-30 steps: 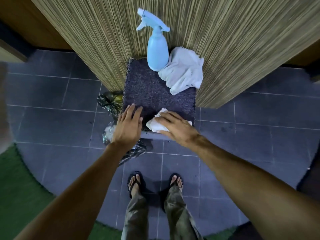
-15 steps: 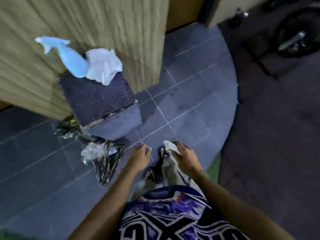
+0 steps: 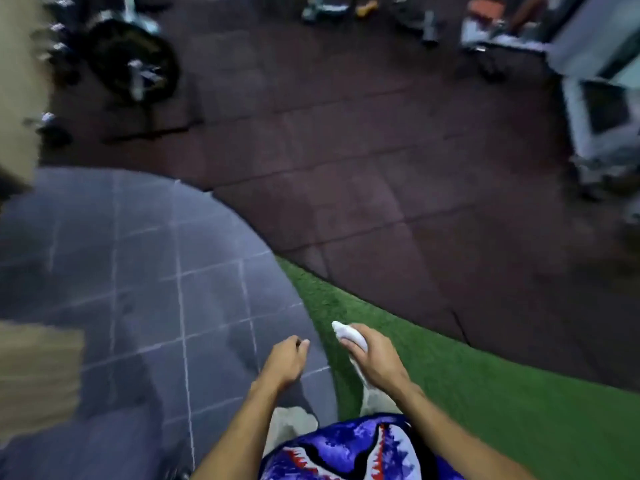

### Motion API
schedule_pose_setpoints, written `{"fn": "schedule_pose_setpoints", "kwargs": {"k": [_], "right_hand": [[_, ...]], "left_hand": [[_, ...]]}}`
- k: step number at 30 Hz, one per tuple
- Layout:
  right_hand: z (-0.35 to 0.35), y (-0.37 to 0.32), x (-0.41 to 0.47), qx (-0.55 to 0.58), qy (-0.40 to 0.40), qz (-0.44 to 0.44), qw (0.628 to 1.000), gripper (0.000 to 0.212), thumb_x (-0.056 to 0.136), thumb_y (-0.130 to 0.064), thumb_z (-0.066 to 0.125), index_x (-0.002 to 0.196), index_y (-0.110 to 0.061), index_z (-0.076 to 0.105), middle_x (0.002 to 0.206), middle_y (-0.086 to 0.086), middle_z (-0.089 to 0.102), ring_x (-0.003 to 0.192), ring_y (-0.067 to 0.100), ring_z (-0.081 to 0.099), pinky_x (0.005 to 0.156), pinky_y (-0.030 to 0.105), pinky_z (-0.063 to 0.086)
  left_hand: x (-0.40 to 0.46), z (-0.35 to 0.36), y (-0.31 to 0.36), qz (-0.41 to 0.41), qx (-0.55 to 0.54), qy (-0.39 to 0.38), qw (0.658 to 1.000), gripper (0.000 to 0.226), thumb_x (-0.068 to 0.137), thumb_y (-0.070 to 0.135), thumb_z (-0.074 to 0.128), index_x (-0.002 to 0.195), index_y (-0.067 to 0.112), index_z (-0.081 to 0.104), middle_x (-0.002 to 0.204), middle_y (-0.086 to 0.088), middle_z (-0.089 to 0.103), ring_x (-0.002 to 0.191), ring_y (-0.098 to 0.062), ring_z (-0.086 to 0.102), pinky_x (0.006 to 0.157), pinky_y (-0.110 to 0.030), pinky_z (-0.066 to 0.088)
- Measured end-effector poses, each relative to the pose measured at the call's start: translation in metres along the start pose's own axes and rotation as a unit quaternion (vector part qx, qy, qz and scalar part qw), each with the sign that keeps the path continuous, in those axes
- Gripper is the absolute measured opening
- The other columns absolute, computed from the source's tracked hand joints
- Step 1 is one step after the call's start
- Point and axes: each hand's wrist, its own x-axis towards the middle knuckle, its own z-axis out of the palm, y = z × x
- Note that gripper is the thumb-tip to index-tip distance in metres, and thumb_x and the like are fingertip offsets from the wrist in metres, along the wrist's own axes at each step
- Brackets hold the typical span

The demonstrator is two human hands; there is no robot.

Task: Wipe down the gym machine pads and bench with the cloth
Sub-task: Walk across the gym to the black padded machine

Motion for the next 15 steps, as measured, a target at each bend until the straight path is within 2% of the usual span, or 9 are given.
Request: {"fn": "schedule_pose_setpoints", "kwargs": {"k": [2, 3, 6, 8, 10, 15], "right_hand": [[-0.039, 0.039, -0.017, 0.035, 0.054, 0.031, 0.997, 0.025, 0.094, -0.045, 0.063, 0.114, -0.03, 0.067, 0.109, -0.009, 0.073, 0.102, 0.014, 0.066, 0.09, 0.039, 0.052], [-0.059, 0.058, -0.025, 0.05, 0.077, 0.043, 0.995, 0.024, 0.094, -0.044, 0.063, 0.113, -0.03, 0.068, 0.108, -0.009, 0.073, 0.101, 0.012, 0.066, 0.09, 0.038, 0.052], [-0.119, 0.119, -0.05, 0.09, 0.13, 0.088, 0.984, 0.024, 0.095, -0.042, 0.064, 0.113, -0.028, 0.069, 0.108, -0.009, 0.073, 0.101, 0.011, 0.066, 0.09, 0.035, 0.051], [-0.159, 0.16, -0.069, 0.116, 0.159, 0.126, 0.972, 0.027, 0.095, -0.042, 0.064, 0.117, -0.027, 0.069, 0.112, -0.009, 0.073, 0.104, 0.011, 0.066, 0.092, 0.034, 0.051], [-0.197, 0.2, -0.089, 0.147, 0.205, 0.163, 0.954, 0.033, 0.095, -0.044, 0.062, 0.123, -0.027, 0.067, 0.116, -0.01, 0.071, 0.108, 0.011, 0.065, 0.094, 0.034, 0.051], [-0.28, 0.281, -0.134, 0.222, 0.311, 0.258, 0.887, 0.031, 0.097, -0.041, 0.06, 0.125, -0.026, 0.067, 0.117, -0.006, 0.072, 0.107, 0.016, 0.065, 0.094, 0.033, 0.05]], "left_hand": [[0.012, 0.023, 0.055, 0.036, 0.041, -0.019, 0.998, 0.032, 0.103, 0.034, 0.037, 0.079, 0.014, 0.045, 0.112, -0.022, 0.065, 0.11, -0.037, 0.058, 0.08, -0.035, 0.04], [0.017, 0.038, 0.084, 0.048, 0.058, -0.028, 0.997, 0.032, 0.103, 0.034, 0.037, 0.082, 0.014, 0.048, 0.113, -0.021, 0.066, 0.11, -0.037, 0.058, 0.081, -0.034, 0.04], [0.033, 0.095, 0.171, 0.082, 0.1, -0.049, 0.99, 0.038, 0.103, 0.035, 0.037, 0.109, 0.005, 0.06, 0.119, -0.018, 0.066, 0.115, -0.034, 0.058, 0.09, -0.033, 0.044], [0.034, 0.141, 0.226, 0.117, 0.136, -0.068, 0.981, 0.04, 0.103, 0.034, 0.037, 0.11, 0.001, 0.059, 0.117, -0.019, 0.066, 0.113, -0.035, 0.059, 0.089, -0.034, 0.044], [0.036, 0.189, 0.279, 0.147, 0.177, -0.105, 0.967, 0.039, 0.103, 0.033, 0.038, 0.107, 0.001, 0.059, 0.116, -0.02, 0.066, 0.113, -0.035, 0.059, 0.088, -0.033, 0.043], [0.043, 0.285, 0.393, 0.218, 0.278, -0.179, 0.918, 0.039, 0.103, 0.032, 0.038, 0.104, -0.001, 0.057, 0.114, -0.023, 0.065, 0.11, -0.036, 0.059, 0.088, -0.036, 0.043]]}}
